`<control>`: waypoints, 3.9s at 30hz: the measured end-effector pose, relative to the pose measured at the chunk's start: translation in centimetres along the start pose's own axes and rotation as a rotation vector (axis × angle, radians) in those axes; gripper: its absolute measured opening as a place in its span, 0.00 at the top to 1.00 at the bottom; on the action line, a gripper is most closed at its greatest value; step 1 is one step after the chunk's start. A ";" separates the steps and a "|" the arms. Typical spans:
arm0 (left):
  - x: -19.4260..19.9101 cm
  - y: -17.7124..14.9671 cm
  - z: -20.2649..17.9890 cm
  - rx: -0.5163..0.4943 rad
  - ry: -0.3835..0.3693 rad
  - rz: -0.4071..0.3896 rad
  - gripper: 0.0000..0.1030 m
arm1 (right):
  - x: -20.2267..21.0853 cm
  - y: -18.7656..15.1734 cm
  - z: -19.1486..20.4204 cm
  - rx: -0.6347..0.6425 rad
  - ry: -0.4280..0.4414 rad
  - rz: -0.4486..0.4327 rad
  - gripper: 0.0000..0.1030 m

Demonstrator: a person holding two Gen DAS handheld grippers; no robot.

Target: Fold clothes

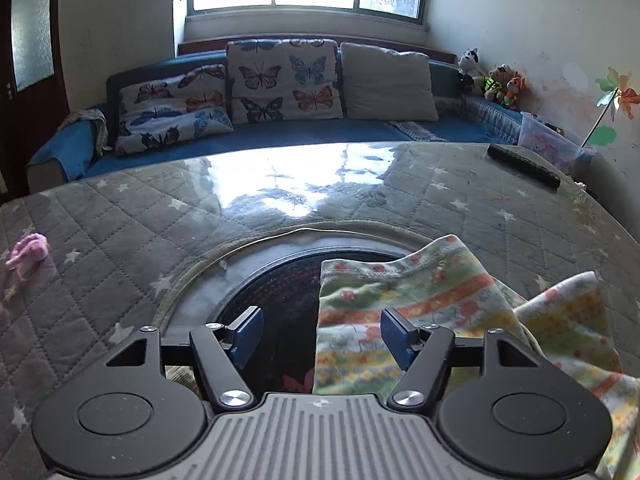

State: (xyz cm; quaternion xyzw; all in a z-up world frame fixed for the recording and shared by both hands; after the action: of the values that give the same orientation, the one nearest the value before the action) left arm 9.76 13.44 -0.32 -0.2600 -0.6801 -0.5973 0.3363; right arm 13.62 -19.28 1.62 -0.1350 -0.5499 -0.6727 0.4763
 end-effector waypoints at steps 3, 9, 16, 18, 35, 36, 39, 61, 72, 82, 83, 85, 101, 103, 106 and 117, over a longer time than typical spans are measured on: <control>-1.8 0.6 0.0 -0.004 -0.009 0.024 0.33 | -2.8 1.1 0.3 -0.040 0.042 0.057 0.54; -4.5 0.4 -0.6 -0.028 -0.048 0.067 0.38 | -6.2 1.5 -0.2 -0.118 0.084 0.153 0.55; -4.8 0.7 -1.3 -0.080 -0.082 0.041 0.90 | -8.2 1.5 -0.7 -0.214 0.157 0.240 0.72; -4.4 1.0 -1.1 -0.080 -0.071 0.015 0.96 | -8.2 1.9 -0.2 -0.218 0.193 0.235 0.88; -4.0 4.3 5.3 0.038 0.100 -0.086 0.98 | -7.4 8.5 1.4 0.037 -0.026 -0.061 0.80; -4.4 4.1 5.6 0.042 0.104 -0.074 0.97 | -7.6 8.1 1.5 0.039 -0.014 -0.047 0.79; -4.8 3.5 6.0 0.057 0.114 -0.053 0.94 | -7.7 6.3 2.8 0.095 0.009 0.011 0.62; 2.2 -6.8 -6.8 -0.297 0.030 -0.091 0.33 | -4.6 -9.6 14.7 0.652 0.057 0.177 0.35; 5.3 -8.6 -5.3 -0.157 0.028 -0.129 0.35 | -0.4 -12.4 16.7 0.608 0.172 0.145 0.56; 6.0 -10.1 -5.6 -0.160 0.010 -0.112 0.35 | 1.2 -11.6 15.6 0.493 0.176 0.086 0.99; 5.8 -10.3 -5.8 -0.166 0.007 -0.106 0.35 | 1.8 -11.1 15.2 0.469 0.178 0.075 0.99; 5.5 -10.5 -6.1 -0.167 0.008 -0.103 0.35 | 2.4 -10.6 14.7 0.447 0.180 0.071 0.99; 6.5 -11.2 -4.9 -0.123 0.027 -0.104 0.34 | -1.2 -14.4 17.5 0.560 0.173 0.127 0.77; 6.5 -11.1 -4.9 -0.120 0.028 -0.107 0.34 | -1.0 -14.3 17.2 0.545 0.171 0.123 0.93; 6.4 -11.1 -4.9 -0.122 0.025 -0.107 0.34 | 0.3 -12.9 16.3 0.483 0.184 0.091 0.97; 5.5 -11.7 -6.4 -0.164 0.001 -0.088 0.35 | 1.5 -11.2 15.9 0.406 0.236 0.085 0.88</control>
State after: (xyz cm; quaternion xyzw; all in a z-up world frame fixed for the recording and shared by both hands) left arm -1.63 5.13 -3.15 -0.2562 -0.6394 -0.6653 0.2879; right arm -1.39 -6.85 1.52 0.0200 -0.6083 -0.5386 0.5827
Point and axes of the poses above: each gripper's, at about its wrist camera, not at the fingertips, and x roughly against the way its jaws point, z to its left, y to its top, the point moved 8 cm from there along -x, roughly the way its jaws point, and after that the axes turned 7 degrees about z, right-handed, at the moved point
